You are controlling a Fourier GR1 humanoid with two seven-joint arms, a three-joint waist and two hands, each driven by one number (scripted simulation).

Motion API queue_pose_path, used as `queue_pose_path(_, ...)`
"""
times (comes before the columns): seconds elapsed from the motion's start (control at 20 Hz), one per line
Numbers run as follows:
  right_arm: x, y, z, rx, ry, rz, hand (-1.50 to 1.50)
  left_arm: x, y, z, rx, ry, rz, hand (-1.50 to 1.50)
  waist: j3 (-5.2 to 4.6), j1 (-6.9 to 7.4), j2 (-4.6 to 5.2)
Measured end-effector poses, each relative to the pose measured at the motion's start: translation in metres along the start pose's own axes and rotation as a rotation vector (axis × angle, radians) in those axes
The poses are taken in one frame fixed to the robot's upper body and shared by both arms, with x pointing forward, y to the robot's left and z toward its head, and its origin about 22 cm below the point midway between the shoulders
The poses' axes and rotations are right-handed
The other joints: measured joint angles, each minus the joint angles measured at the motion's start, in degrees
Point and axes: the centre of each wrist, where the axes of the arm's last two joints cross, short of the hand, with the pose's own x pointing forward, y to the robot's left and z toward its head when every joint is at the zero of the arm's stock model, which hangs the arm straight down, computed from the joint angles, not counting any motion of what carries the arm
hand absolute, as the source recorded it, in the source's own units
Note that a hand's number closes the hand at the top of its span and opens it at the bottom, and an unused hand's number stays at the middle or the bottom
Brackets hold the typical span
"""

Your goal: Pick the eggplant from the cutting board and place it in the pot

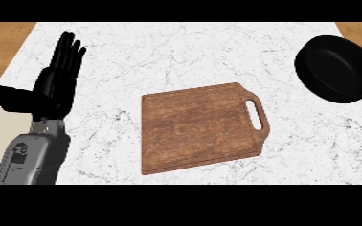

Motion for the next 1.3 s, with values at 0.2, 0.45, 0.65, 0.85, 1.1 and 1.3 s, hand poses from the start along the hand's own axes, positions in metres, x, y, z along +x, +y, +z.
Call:
queue_pose_path(0.2,-0.01,0.012,0.005,0.119,0.077,-0.064,-1.5,-0.001,-0.002,-0.002,-0.004,-0.002,0.0,0.0,0.05,0.43,0.25)
queue_pose_path(0.45,-0.015,0.025,0.009,0.241,0.075,-0.16,-1.5,0.005,-0.002,-0.006,-0.017,-0.006,0.001,0.0,0.12,0.87,0.43)
queue_pose_path(0.65,-0.01,0.029,0.003,0.243,0.008,-0.235,-1.5,0.0,-0.004,-0.003,-0.018,-0.009,-0.002,0.0,0.14,0.93,0.47)
queue_pose_path(0.85,-0.007,0.028,-0.003,0.18,-0.032,-0.382,-1.5,0.001,-0.006,0.0,-0.008,-0.009,-0.003,0.0,0.11,0.56,0.25)
queue_pose_path(1.1,-0.009,0.014,-0.009,0.098,0.037,-0.575,-1.5,0.003,-0.003,-0.005,-0.004,-0.002,0.001,0.0,0.07,0.19,0.19)
queue_pose_path(1.3,-0.021,-0.011,-0.005,0.043,0.095,-0.708,-1.5,0.002,0.0,-0.003,-0.01,-0.001,-0.001,0.0,0.11,0.34,0.32)
